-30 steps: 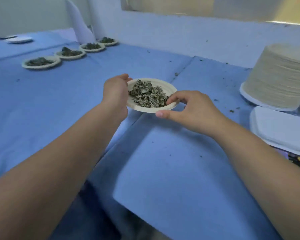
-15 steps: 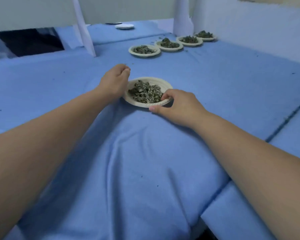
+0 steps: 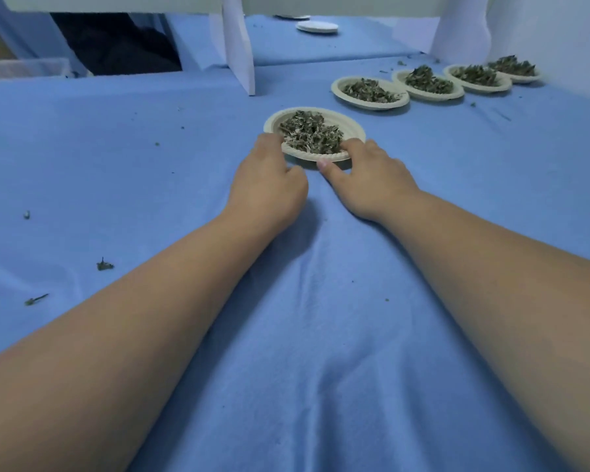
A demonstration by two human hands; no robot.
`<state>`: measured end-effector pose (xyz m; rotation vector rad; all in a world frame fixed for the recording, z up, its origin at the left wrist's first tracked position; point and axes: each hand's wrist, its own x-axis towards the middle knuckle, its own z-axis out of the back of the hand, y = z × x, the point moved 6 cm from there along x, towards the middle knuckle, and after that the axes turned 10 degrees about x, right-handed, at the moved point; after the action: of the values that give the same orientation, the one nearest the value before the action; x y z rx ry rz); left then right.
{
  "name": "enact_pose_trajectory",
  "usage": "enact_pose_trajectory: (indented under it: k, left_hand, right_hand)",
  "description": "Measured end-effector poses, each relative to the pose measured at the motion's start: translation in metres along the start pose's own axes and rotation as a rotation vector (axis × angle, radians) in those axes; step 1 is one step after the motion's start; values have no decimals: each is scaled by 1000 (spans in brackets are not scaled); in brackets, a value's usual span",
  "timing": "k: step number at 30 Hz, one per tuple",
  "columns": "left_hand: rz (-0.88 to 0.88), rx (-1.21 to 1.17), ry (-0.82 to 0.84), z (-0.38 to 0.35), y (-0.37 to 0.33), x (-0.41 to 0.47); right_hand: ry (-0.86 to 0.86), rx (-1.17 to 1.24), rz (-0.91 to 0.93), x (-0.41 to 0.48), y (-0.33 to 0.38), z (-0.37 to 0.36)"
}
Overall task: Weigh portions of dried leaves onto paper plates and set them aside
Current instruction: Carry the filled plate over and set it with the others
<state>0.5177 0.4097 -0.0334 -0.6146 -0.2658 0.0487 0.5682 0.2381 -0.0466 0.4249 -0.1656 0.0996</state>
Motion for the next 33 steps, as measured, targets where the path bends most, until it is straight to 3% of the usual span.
enact_pose_trajectory:
  k: [15,33]
  left_hand:
    - [-131,257,50,-9,-15,-3]
    - [-196,245,-24,-13,-16,-4]
  right_hand:
    - [31,16,-65,81,17,-21]
    - [9,83,-100,103,12,-17]
